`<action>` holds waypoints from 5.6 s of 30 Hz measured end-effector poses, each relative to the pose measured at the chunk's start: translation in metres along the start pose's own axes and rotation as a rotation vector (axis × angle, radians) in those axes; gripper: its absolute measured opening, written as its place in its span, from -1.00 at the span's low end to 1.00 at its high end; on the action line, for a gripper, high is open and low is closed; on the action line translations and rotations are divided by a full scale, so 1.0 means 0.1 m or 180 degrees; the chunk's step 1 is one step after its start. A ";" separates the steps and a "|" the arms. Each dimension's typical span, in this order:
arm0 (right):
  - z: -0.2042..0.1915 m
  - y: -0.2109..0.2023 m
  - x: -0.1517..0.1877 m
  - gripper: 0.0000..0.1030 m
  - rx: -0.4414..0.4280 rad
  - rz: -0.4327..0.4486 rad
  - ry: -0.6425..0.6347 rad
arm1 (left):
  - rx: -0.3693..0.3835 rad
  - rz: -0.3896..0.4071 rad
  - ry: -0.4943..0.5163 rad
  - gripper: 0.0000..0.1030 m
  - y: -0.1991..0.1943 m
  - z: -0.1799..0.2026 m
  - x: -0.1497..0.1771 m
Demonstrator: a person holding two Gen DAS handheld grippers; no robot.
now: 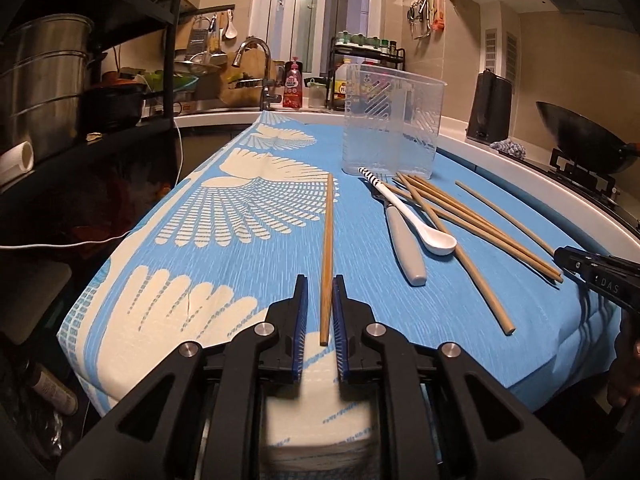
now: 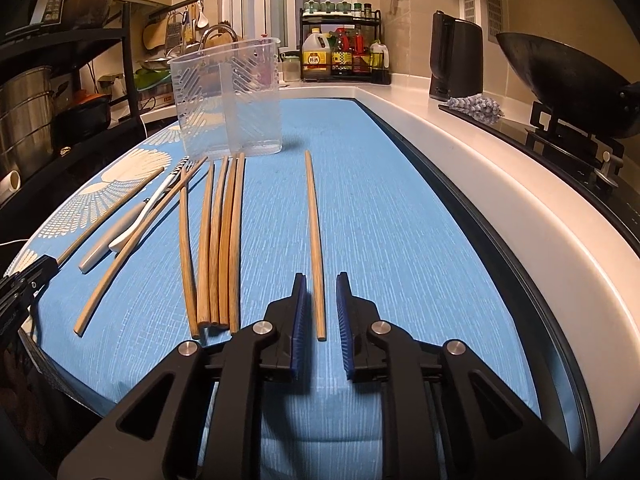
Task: Organize utensils
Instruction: 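Lift both held chopsticks and carry them above the clear plastic container, then lower both chopsticks into the container and open both tools, then grasp another wooden chopstick with the right tool while the left tool moves to the fork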
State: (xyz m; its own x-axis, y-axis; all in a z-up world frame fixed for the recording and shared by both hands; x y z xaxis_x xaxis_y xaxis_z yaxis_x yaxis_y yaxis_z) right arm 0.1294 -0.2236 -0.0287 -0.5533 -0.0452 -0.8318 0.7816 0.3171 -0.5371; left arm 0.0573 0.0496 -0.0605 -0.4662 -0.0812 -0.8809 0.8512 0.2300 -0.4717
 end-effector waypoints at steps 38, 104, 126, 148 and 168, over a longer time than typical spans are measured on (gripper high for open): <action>-0.19 -0.74 -0.57 -0.91 -0.0086 0.0500 -0.0143 | -0.0052 0.0557 -0.0041 -0.89 -0.52 -0.09 -0.46; -0.24 0.41 -3.15 -0.89 -0.0687 0.0730 0.0079 | 0.0860 0.0059 0.0088 -0.89 1.02 0.72 -3.07; -0.31 -0.11 -1.72 -0.52 -0.0667 0.0369 0.0087 | 0.0491 0.0047 -0.0164 -0.25 0.33 0.13 -1.94; -0.27 0.26 -0.19 -0.68 -0.0674 -0.0338 0.0195 | 0.0599 -0.0132 0.0055 -0.56 -0.01 0.45 -0.37; -0.26 0.22 -0.12 -0.86 -0.0503 -0.0365 0.0008 | 0.0301 -0.0404 0.0238 -0.56 0.31 0.57 -0.24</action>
State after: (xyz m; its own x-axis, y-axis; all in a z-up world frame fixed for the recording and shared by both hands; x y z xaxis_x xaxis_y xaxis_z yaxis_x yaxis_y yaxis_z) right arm 0.1462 -0.1914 -0.0271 -0.6370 -0.0873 -0.7659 0.6585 0.4549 -0.5996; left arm 0.1085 0.0036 -0.0567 -0.5851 -0.0306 -0.8104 0.8015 0.1301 -0.5837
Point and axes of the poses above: each gripper's, at about its wrist camera, not at the fingertips, and y roughly the way its jaws point, z to its right, x to its underside, the point moved 6 cm from there along y, roughly the way its jaws point, and after that the axes turned 14 degrees about -x, right-handed, at the moved point
